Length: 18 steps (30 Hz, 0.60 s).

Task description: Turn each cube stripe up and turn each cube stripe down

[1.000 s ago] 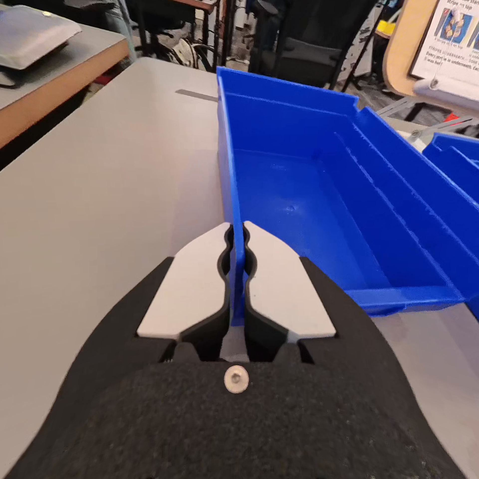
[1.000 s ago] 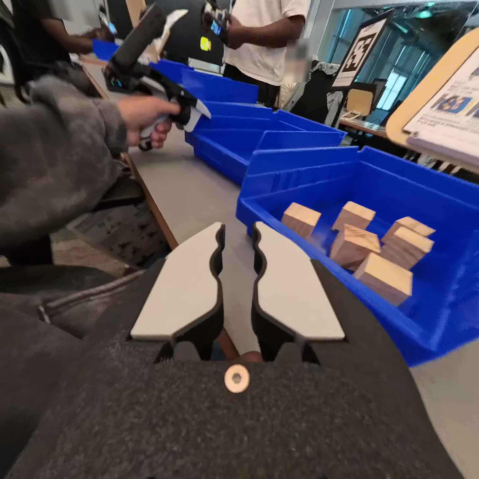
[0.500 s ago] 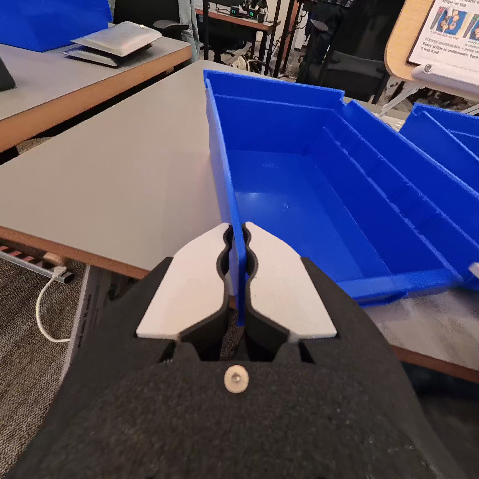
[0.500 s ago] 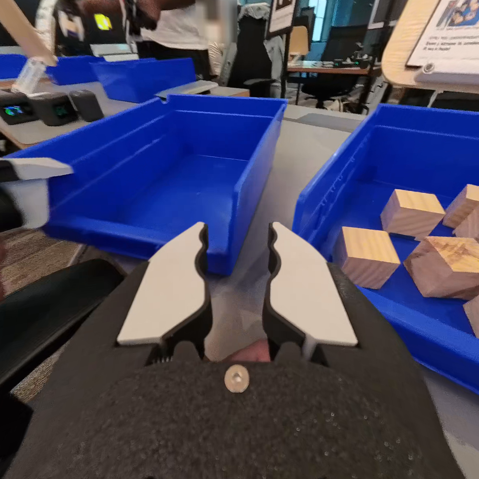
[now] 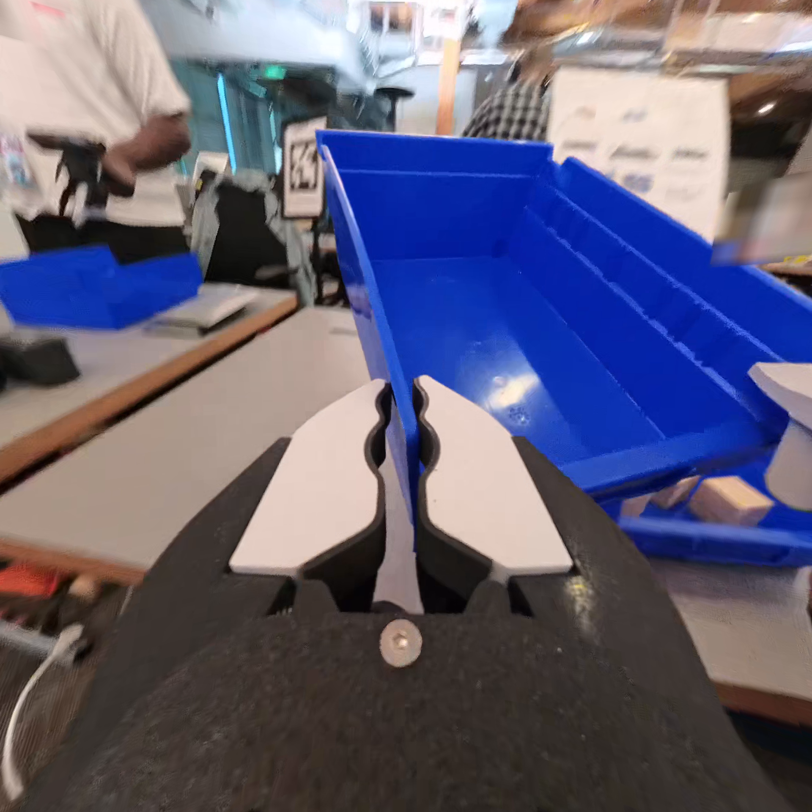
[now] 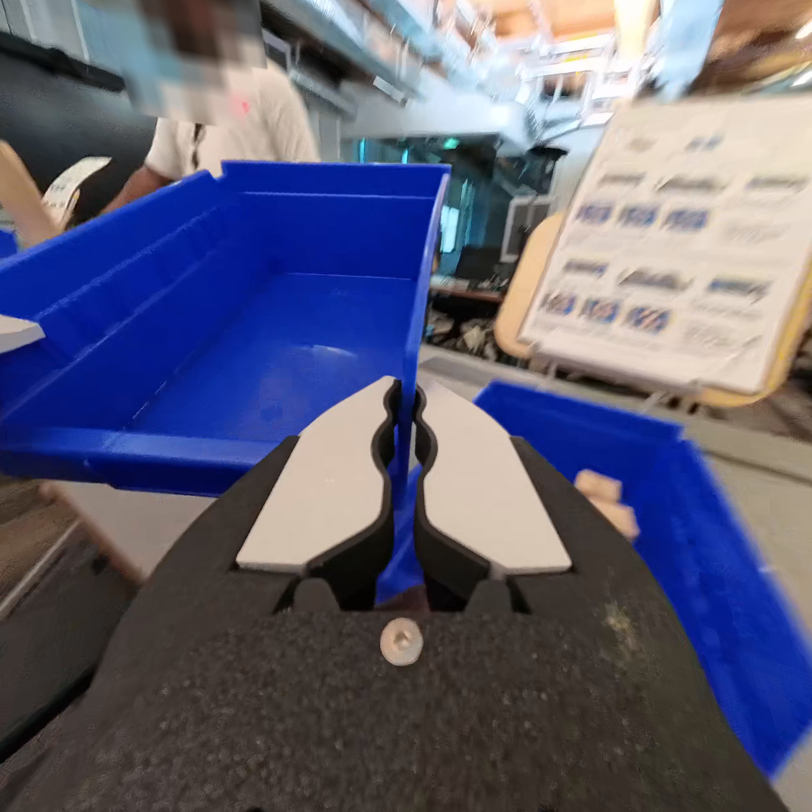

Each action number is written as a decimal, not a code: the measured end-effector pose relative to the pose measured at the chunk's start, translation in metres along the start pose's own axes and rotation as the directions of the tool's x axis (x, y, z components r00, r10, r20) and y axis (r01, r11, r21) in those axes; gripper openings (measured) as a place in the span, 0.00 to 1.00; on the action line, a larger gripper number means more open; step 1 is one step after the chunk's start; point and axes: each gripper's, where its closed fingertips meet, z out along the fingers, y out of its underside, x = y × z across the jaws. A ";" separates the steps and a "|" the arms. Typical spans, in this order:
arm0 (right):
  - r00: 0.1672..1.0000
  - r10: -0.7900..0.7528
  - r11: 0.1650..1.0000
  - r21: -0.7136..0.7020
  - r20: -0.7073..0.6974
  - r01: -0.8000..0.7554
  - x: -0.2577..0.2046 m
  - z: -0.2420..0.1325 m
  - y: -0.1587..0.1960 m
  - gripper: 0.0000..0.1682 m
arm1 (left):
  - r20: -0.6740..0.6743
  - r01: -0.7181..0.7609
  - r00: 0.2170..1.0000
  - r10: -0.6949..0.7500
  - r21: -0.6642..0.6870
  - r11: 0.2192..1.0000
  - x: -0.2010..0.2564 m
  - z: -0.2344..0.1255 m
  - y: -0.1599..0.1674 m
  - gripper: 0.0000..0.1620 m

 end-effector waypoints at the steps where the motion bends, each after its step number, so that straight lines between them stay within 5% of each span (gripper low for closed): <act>1: 0.999 -0.016 0.999 0.034 -0.035 0.018 0.021 -0.004 -0.019 0.03 | -0.026 -0.025 0.999 0.026 0.034 0.999 0.020 0.008 -0.015 0.05; 5: 0.972 -0.057 0.991 0.108 -0.227 0.083 0.127 -0.030 -0.082 0.02 | -0.209 -0.085 0.973 0.093 0.050 0.995 0.128 0.049 -0.053 0.06; 8: 0.925 -0.085 0.993 0.049 -0.370 0.111 0.209 -0.055 -0.095 0.02 | -0.344 -0.061 0.938 0.047 -0.030 0.998 0.215 0.086 -0.060 0.05; 13: 0.831 -0.110 0.991 -0.122 -0.545 0.051 0.336 -0.096 -0.071 0.02 | -0.456 -0.102 0.890 0.025 -0.146 0.984 0.352 0.137 -0.036 0.03; 18: 0.788 -0.078 0.966 -0.243 -0.611 -0.093 0.447 -0.138 0.001 0.01 | -0.516 -0.190 0.856 0.022 -0.275 0.943 0.471 0.160 0.040 0.02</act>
